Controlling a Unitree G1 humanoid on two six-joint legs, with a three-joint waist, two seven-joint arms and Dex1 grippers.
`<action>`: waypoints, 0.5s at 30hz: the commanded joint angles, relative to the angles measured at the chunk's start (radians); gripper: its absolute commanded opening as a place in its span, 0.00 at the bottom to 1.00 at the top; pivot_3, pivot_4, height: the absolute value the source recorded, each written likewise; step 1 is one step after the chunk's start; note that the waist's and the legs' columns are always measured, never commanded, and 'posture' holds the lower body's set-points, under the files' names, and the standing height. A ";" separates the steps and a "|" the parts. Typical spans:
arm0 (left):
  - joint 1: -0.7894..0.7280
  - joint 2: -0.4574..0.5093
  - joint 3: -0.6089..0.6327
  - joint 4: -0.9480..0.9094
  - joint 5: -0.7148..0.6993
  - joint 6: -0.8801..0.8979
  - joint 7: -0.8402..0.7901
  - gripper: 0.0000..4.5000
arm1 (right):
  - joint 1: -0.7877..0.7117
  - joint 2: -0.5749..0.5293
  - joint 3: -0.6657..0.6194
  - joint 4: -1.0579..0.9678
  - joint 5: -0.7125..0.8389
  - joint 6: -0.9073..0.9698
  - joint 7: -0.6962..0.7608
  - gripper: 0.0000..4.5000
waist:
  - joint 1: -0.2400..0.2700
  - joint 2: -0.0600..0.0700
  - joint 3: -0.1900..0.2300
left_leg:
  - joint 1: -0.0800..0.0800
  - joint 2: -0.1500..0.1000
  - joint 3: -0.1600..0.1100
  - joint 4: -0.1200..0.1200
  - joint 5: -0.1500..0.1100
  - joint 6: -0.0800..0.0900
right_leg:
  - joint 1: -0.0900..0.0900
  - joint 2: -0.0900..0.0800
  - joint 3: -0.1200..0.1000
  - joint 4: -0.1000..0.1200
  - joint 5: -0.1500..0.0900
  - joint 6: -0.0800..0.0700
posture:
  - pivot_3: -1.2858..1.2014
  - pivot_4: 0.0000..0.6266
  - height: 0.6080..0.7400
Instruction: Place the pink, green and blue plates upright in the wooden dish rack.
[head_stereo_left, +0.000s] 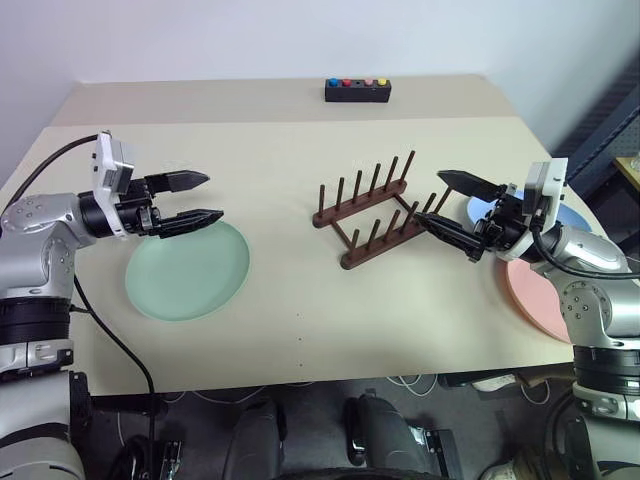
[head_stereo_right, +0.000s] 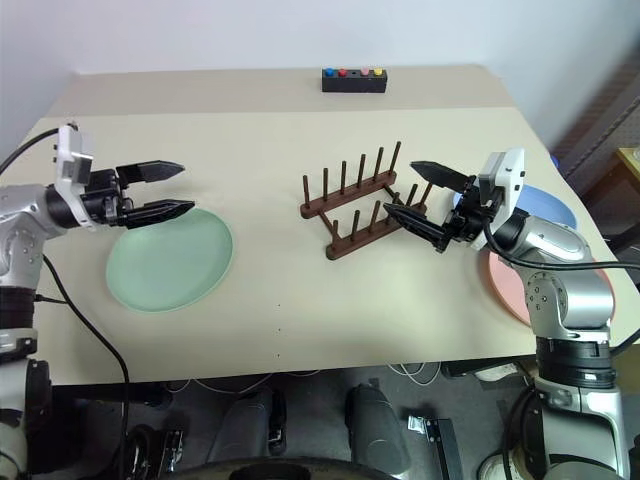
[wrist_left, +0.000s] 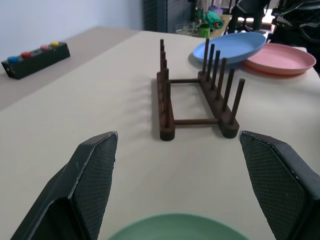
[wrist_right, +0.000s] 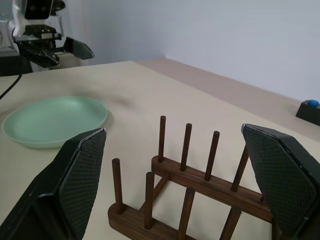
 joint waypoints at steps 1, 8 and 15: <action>-0.028 -0.002 -0.002 0.013 -0.004 -0.010 -0.009 0.89 | 0.000 -0.013 -0.034 -0.044 0.006 -0.017 -0.009 0.99 | -0.001 0.000 0.000 | 0.000 0.000 0.000 0.000 0.000 0.000 | 0.000 0.000 0.000 0.000 0.000 0.000 | 0.52 0.24 1.00; -0.076 -0.023 -0.034 0.066 0.025 -0.028 -0.014 0.89 | 0.017 0.002 -0.049 -0.073 0.010 -0.026 -0.041 0.99 | 0.000 0.000 0.000 | 0.000 0.000 0.000 0.000 0.000 0.000 | 0.000 0.000 0.000 0.000 0.000 0.000 | 0.52 0.24 1.00; -0.087 -0.039 -0.044 0.029 0.012 0.006 0.008 0.89 | 0.012 0.007 -0.037 -0.050 -0.002 -0.043 -0.035 0.99 | -0.001 0.000 0.000 | 0.000 0.000 0.000 0.000 0.000 0.000 | 0.000 0.000 0.000 0.000 0.000 0.000 | 0.52 0.24 1.00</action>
